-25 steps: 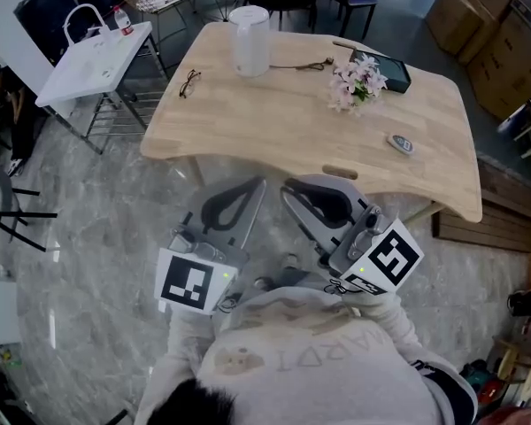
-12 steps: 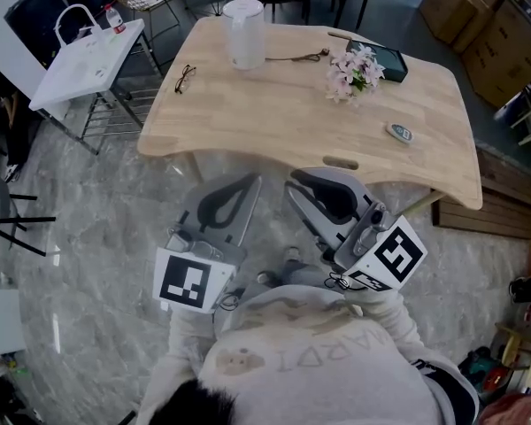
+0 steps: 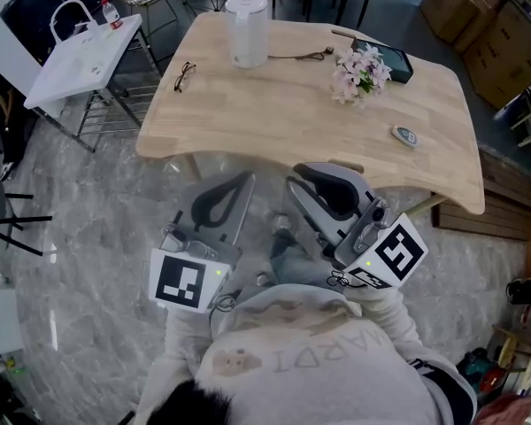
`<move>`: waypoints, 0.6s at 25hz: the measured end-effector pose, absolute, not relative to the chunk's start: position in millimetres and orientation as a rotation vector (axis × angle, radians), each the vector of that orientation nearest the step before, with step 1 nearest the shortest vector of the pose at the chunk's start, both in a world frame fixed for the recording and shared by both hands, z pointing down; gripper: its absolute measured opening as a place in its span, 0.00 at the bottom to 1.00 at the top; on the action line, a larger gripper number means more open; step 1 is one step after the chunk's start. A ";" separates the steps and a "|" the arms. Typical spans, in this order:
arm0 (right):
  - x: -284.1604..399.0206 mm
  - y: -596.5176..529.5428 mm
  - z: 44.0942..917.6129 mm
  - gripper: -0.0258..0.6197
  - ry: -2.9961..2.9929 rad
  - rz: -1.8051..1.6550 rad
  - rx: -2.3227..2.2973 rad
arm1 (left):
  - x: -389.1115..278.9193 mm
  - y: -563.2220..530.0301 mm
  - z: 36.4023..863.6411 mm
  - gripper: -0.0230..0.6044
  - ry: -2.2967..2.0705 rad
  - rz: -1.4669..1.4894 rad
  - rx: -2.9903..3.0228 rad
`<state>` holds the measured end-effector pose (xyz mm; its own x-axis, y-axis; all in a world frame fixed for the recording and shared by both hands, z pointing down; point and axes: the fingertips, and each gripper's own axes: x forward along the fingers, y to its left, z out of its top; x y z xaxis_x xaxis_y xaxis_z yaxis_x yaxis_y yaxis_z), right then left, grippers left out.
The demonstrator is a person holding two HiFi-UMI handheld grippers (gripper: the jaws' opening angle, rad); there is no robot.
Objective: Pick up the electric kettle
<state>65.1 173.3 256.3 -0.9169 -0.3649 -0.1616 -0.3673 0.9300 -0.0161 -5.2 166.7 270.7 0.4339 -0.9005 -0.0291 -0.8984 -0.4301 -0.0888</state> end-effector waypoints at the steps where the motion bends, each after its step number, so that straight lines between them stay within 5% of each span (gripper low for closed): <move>1: 61.4 163.3 257.2 0.11 2.928 0.027 -0.548 | -8.7 157.5 271.1 0.04 1.634 -0.039 -2.575; 15: 25.2 -14.1 250.8 0.11 2.950 0.046 -0.415 | -34.3 -15.5 254.0 0.04 1.668 -0.031 -2.493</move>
<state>25.2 -14.1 250.8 -0.9482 -0.2717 -0.1646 -0.2767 0.9609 0.0080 -34.3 -15.5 254.0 0.3846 -0.9210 -0.0617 -0.9181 -0.3746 -0.1295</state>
